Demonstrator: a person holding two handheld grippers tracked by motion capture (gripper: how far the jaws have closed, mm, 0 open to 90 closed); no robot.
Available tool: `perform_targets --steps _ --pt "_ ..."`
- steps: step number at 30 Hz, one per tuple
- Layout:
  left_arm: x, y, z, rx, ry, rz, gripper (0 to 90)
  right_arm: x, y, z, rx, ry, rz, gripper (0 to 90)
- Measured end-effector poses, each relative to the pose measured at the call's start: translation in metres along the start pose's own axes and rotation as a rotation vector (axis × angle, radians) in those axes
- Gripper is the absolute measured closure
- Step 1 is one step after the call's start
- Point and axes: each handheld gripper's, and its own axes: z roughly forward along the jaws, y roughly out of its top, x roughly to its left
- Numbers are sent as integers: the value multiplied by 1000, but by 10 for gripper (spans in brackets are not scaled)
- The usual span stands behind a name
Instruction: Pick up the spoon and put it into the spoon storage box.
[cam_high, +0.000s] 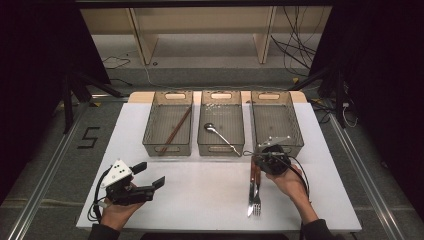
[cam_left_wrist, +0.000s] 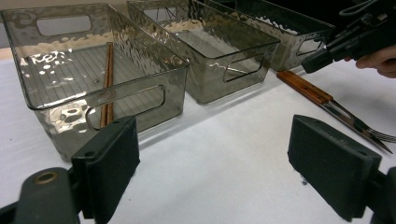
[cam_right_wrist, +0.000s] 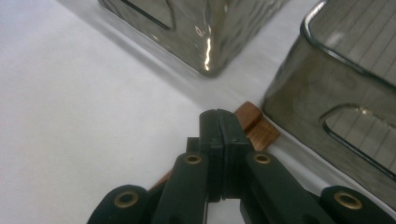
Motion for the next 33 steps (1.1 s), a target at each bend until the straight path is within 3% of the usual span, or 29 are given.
perform_targets --steps 13,24,33 --pt "1 0 -2 -3 1 -4 162 2 -6 13 60 -18 9 900" --pt "2 -1 -1 1 0 -6 162 4 -7 15 69 -11 6 900" --pt "2 0 -2 0 0 -4 162 2 -11 10 100 -52 10 900"
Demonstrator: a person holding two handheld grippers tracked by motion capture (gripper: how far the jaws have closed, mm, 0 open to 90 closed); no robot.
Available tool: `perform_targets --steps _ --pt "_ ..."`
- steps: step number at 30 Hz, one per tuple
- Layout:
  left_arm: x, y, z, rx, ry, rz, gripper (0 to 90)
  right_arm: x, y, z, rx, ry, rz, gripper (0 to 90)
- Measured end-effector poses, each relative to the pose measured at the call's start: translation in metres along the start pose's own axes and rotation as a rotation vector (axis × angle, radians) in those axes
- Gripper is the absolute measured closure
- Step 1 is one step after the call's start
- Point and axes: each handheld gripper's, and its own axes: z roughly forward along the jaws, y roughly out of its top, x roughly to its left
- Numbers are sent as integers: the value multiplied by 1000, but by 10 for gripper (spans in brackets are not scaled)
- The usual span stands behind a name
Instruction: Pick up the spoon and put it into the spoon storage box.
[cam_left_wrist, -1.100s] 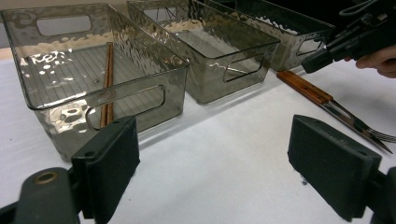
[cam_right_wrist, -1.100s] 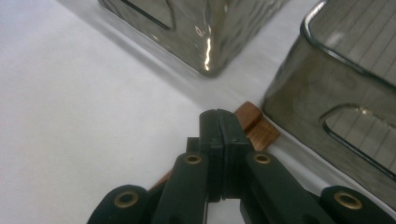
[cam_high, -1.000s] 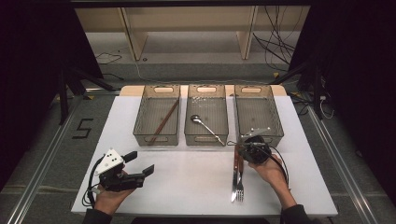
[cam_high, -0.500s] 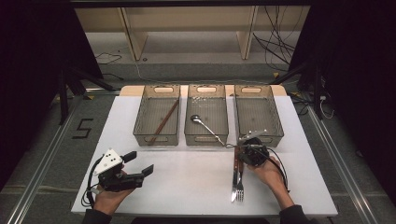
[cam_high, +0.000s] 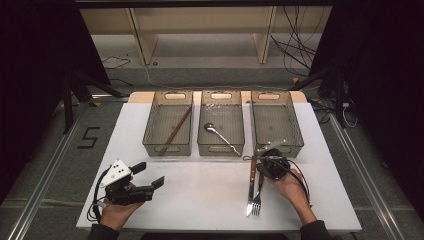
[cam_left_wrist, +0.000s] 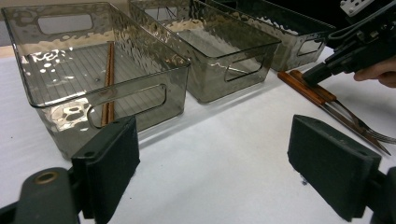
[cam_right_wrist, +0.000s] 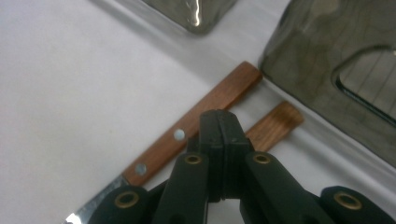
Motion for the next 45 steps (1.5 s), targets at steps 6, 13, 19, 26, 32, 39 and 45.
perform_targets --steps 6,13,19,26,32,39,45 --pt "0 0 0 -1 -1 0 162 -1 -4 0 13 0 -6 900" --pt "0 0 0 -1 1 1 162 -3 1 -8 -11 -3 18 779" --pt "-1 0 0 -1 1 1 162 2 11 -13 -8 15 97 502" --pt "0 0 0 -1 1 1 162 8 16 -10 23 40 179 366" --pt "-1 0 -1 0 3 2 162 10 16 -4 63 48 217 366" --pt "0 0 -1 -2 3 3 162 14 16 4 106 34 226 359" --pt "-1 0 -1 -2 3 3 162 16 18 9 126 31 231 380"
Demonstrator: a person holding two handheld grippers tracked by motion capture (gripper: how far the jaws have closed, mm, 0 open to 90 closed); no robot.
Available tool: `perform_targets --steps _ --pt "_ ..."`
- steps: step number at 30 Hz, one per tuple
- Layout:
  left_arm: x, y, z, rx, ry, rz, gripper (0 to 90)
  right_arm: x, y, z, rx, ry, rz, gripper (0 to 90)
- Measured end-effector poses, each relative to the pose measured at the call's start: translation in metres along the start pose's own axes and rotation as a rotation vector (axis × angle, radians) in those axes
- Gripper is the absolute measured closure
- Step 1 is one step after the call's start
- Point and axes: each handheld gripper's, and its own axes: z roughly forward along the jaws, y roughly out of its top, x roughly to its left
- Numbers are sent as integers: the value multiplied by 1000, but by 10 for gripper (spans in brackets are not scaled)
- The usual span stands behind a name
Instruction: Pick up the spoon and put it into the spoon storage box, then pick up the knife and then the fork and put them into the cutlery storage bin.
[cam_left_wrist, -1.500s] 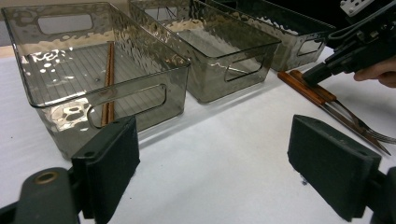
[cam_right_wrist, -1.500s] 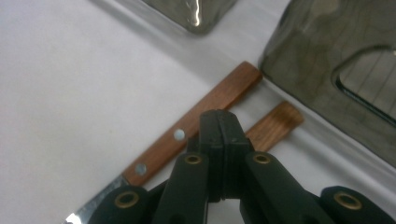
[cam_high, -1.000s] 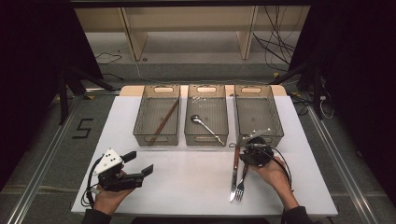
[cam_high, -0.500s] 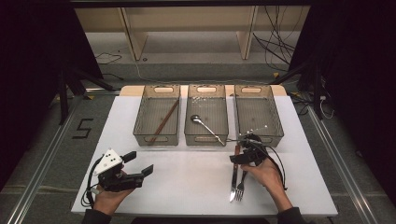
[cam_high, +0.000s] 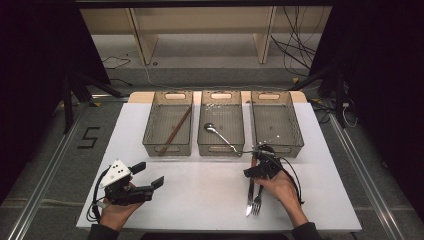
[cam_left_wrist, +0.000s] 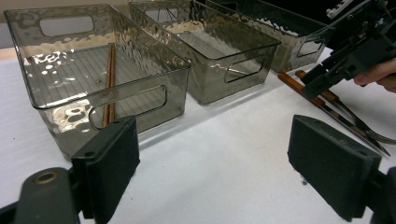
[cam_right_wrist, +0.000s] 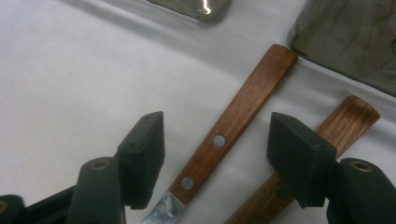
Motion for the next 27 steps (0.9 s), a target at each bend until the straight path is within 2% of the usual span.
perform_targets --steps 14,20,27 --pt "0 0 0 -1 -2 1 162 8 2 4 22 -44 -27 432" --pt "-1 0 -1 -5 0 1 162 13 3 5 25 -81 -45 501" --pt "-1 1 1 0 -2 3 162 17 3 5 23 -104 -36 588"
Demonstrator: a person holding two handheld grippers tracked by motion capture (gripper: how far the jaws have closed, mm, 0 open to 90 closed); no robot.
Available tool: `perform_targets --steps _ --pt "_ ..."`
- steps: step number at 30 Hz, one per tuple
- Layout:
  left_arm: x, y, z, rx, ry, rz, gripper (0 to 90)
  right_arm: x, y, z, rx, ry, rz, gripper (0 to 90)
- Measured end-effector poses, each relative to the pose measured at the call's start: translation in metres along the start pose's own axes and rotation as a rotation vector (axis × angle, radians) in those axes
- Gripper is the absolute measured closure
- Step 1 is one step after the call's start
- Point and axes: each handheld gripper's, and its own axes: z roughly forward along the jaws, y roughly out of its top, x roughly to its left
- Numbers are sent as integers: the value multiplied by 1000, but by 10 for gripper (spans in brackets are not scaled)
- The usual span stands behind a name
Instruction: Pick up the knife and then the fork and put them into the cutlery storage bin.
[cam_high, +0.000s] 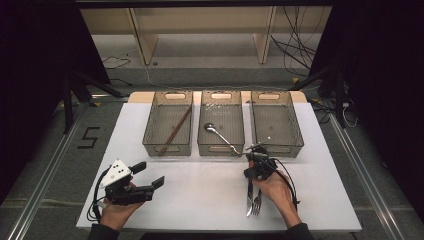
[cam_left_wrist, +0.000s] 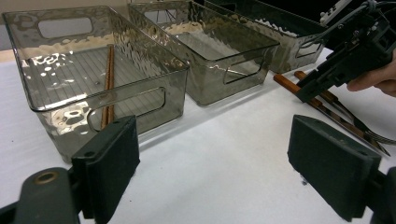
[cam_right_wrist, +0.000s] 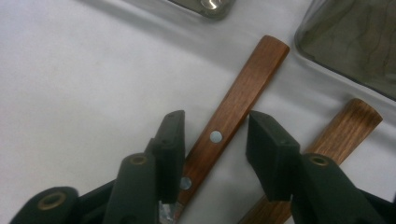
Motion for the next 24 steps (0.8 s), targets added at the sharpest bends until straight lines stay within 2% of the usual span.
perform_targets --steps 1,4,9,13,22,24 --pt "0 0 1 -2 0 -4 162 1 0 0 -1 -10 -4 591" --pt "0 0 1 0 0 -2 162 -1 0 0 -4 0 17 609" --pt "-2 -1 1 5 1 3 162 -3 -3 0 -36 10 102 645" --pt "-3 0 2 4 -2 7 162 -3 -3 0 -42 8 149 663" --pt "-3 0 4 9 -9 14 162 0 0 1 -40 19 165 719" --pt "-4 0 4 8 -9 12 162 0 1 1 -40 26 182 725"
